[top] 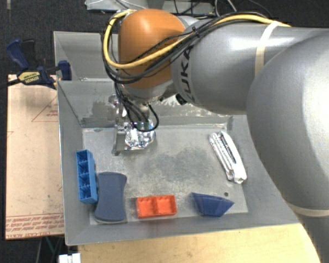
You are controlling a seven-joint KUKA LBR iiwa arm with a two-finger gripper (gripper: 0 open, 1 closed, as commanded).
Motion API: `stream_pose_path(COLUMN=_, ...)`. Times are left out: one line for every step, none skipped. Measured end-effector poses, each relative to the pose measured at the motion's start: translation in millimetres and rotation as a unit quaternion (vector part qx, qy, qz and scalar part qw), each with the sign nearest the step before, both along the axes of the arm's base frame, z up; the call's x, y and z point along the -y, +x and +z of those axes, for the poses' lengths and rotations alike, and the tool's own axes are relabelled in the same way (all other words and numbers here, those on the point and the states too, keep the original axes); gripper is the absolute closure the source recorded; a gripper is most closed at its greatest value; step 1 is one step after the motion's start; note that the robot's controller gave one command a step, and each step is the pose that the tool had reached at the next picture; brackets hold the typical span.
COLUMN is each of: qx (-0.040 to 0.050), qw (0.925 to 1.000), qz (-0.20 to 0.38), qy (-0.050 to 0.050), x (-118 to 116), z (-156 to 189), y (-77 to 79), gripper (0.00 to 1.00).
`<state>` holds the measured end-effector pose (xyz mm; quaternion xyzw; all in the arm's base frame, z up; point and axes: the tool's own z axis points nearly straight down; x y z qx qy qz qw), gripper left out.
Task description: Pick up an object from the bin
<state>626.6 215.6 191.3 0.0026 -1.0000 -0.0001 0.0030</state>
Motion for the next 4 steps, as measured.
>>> stream_pose_path(qx=0.0038, qw=1.0, qz=-0.003, qy=0.001, x=2, z=6, y=1.7, gripper=0.0)
stream_pose_path(qx=0.0036, qw=0.9999, qz=0.016, qy=0.001, x=103, z=-123, y=18.9, gripper=0.0)
stream_pose_path(qx=0.0106, qw=0.9949, qz=-0.1, qy=0.005, x=80, z=-120, y=12.3, gripper=0.0)
stream_pose_path(qx=0.0094, qw=0.9999, qz=0.006, qy=0.002, x=98, z=-118, y=19.6, gripper=0.0)
